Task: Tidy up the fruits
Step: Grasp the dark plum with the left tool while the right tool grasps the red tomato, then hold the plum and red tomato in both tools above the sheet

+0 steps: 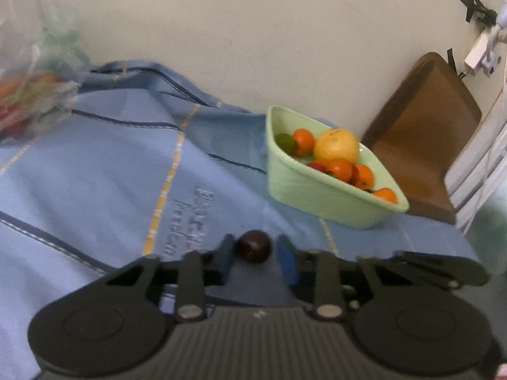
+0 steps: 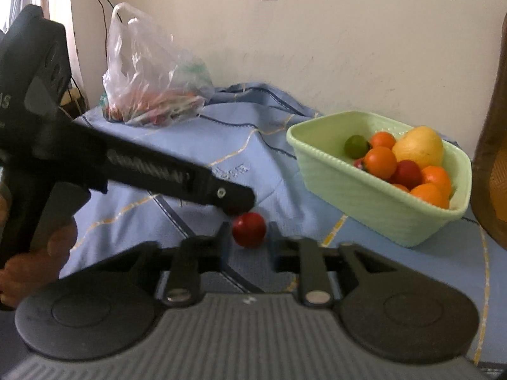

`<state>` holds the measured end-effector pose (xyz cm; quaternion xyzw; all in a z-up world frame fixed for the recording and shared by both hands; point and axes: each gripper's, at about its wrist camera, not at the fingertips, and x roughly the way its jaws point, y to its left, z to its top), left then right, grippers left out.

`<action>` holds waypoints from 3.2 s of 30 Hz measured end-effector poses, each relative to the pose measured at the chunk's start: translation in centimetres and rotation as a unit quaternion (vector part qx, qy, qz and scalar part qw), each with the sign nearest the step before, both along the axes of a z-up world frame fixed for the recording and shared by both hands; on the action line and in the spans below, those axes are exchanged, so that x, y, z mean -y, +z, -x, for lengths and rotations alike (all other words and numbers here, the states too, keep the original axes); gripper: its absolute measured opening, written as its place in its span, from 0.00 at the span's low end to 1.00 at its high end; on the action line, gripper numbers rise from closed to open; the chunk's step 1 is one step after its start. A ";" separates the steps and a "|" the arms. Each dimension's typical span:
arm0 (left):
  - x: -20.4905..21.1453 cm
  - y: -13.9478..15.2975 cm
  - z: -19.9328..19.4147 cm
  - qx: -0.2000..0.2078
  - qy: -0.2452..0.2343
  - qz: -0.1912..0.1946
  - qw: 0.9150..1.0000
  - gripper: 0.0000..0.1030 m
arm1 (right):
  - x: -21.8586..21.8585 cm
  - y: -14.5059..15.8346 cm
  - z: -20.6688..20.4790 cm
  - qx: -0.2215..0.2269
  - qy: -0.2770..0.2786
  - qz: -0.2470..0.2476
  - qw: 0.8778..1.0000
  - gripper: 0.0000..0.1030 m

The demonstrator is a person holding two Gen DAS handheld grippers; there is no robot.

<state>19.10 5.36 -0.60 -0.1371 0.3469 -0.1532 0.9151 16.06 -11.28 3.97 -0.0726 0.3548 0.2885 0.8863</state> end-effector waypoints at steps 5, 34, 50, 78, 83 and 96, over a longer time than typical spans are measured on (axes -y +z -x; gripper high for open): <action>-0.3 0.0 2.5 -0.003 -0.006 0.015 1.000 0.25 | 2.3 0.8 2.9 0.011 -0.017 -0.003 1.000 0.24; 5.6 0.1 18.1 0.061 -0.088 -0.062 0.992 0.39 | 9.0 1.7 16.6 0.022 -0.085 -0.003 0.996 0.28; 7.4 -0.5 18.7 0.066 -0.073 -0.117 0.988 0.26 | 8.0 0.9 16.8 0.034 -0.086 0.000 0.996 0.25; 8.0 -1.1 20.0 0.084 -0.067 -0.136 0.985 0.28 | 7.4 0.5 17.8 0.046 -0.116 -0.002 0.992 0.26; 8.1 -1.0 20.0 0.085 -0.066 -0.141 0.984 0.28 | 7.5 0.5 17.8 0.045 -0.117 -0.007 0.992 0.26; 7.3 -0.5 19.4 0.080 -0.052 -0.123 0.988 0.26 | 8.0 0.9 17.2 0.041 -0.131 -0.031 0.990 0.25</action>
